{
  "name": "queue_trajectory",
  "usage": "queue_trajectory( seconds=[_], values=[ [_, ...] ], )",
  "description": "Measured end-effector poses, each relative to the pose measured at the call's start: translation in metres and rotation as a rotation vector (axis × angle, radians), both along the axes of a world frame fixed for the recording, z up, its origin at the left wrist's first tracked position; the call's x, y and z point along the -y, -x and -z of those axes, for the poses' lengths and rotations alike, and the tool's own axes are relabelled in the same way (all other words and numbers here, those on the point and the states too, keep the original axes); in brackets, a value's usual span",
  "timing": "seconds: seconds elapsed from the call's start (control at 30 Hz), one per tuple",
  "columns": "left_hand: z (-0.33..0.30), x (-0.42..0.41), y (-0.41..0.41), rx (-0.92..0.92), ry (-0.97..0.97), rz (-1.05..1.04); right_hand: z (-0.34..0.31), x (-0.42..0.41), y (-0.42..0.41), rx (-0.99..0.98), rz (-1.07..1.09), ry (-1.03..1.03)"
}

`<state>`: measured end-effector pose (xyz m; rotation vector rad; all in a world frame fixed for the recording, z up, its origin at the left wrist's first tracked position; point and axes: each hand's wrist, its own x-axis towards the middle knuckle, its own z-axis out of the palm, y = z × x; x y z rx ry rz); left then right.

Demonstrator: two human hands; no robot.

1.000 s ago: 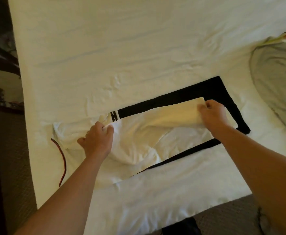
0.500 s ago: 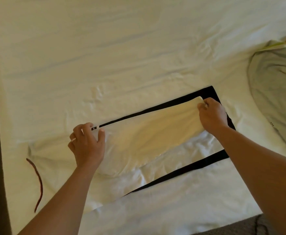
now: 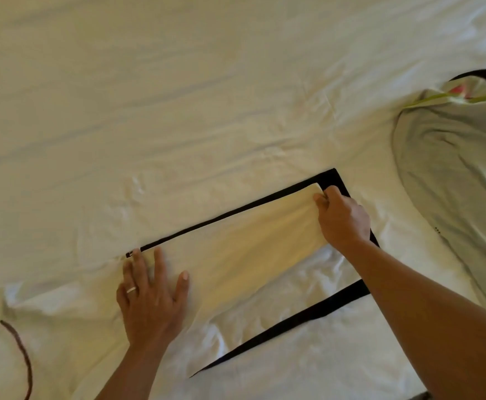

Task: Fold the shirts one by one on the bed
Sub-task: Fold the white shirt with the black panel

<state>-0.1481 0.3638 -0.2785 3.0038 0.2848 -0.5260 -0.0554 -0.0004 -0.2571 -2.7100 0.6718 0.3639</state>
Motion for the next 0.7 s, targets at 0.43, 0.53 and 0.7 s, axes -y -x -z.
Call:
queue_trajectory(
  seconds=[0.43, 0.53, 0.7],
  values=[
    [0.015, 0.003, 0.002, 0.024, -0.037, -0.019, 0.008, -0.056, 0.032, 0.383, -0.202, -0.067],
    [0.016, 0.003, 0.002, 0.012, -0.037, -0.024, 0.017, -0.077, 0.048, 0.207, -0.334, -0.068],
    [0.016, 0.004, 0.002, 0.019, -0.046, -0.013, 0.022, -0.044, 0.049, 0.159, -0.153, -0.036]
  ],
)
